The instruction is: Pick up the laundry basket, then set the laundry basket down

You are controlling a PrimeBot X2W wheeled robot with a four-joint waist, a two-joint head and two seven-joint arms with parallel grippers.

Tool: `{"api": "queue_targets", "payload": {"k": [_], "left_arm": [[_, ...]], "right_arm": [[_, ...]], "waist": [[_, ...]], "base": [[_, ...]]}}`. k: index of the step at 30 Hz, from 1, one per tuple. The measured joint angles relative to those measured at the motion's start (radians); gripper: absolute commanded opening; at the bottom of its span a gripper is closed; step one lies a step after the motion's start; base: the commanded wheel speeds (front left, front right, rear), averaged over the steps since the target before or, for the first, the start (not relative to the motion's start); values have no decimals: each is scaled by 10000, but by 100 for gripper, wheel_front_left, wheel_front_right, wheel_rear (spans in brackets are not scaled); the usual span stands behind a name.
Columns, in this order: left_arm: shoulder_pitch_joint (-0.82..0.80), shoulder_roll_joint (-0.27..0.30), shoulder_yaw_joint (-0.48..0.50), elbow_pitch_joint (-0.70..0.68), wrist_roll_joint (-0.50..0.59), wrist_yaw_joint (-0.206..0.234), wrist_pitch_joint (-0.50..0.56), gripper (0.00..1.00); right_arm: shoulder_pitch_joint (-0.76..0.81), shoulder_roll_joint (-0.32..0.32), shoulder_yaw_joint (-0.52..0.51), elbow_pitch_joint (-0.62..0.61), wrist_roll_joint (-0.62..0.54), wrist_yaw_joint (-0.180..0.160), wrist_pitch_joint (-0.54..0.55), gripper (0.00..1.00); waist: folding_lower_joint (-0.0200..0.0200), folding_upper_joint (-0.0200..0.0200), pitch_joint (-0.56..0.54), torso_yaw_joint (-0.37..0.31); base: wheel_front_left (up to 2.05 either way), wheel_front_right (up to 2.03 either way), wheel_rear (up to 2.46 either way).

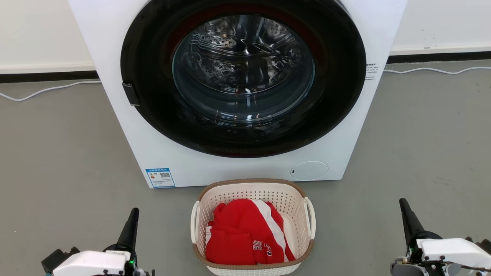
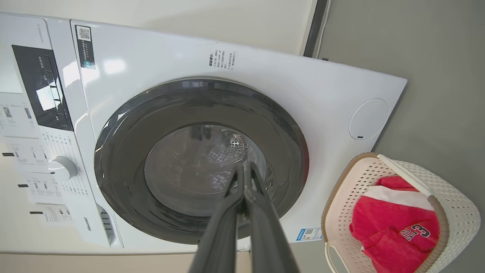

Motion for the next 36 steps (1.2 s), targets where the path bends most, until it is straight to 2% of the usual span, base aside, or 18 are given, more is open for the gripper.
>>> {"api": "queue_targets", "payload": {"k": [18, 36], "left_arm": [[-193, -67, 163, -188, -1806, -113, 466, 0], [-193, -67, 173, -198, -1827, -113, 466, 0]], "right_arm": [[-4, 15, -36, -232, 2034, 0, 502, 0], [-4, 17, -36, -234, 2050, 0, 510, 0]], "waist": [[0, 0, 20, -12], [0, 0, 20, -12]], "base": [[0, 0, 0], [0, 0, 0]]}}
